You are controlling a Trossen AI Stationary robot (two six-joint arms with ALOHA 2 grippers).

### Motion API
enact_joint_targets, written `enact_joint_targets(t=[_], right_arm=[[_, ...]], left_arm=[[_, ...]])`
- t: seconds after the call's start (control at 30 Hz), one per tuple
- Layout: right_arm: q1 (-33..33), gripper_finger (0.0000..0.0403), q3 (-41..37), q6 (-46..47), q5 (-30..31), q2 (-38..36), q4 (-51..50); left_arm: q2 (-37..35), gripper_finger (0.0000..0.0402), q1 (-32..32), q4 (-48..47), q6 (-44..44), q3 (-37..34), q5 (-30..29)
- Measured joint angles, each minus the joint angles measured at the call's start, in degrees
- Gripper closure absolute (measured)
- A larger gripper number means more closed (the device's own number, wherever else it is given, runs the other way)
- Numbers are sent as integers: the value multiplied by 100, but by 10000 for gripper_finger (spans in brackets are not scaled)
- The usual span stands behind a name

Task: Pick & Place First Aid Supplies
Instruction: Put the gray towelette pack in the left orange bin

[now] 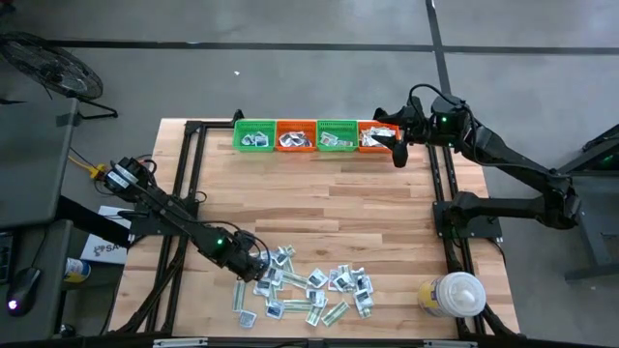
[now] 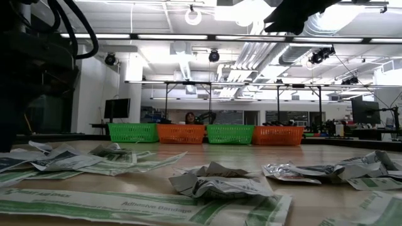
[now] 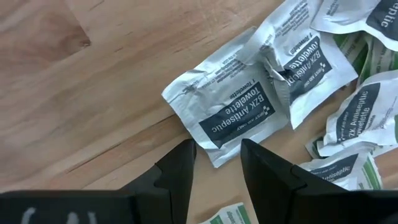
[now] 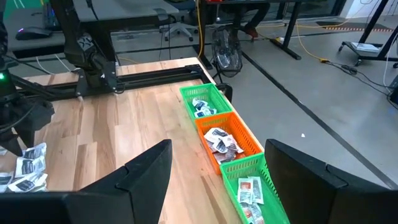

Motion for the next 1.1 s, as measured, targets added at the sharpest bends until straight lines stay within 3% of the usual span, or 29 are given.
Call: enact_joint_targets(t=[0.17, 0.63, 0.93, 1.1], right_arm=[[0, 151, 0, 38, 2, 0, -27], [0, 151, 0, 280, 44, 2, -157], [0, 151, 0, 285, 44, 2, -154], [0, 151, 0, 284, 43, 2, -144]], left_arm=[[262, 282, 33, -47, 5, 4, -66], [482, 395, 22, -512, 300, 35, -369], [440, 401, 11, -608, 589, 39, -796], [282, 401, 57, -1497, 708, 304, -1708]])
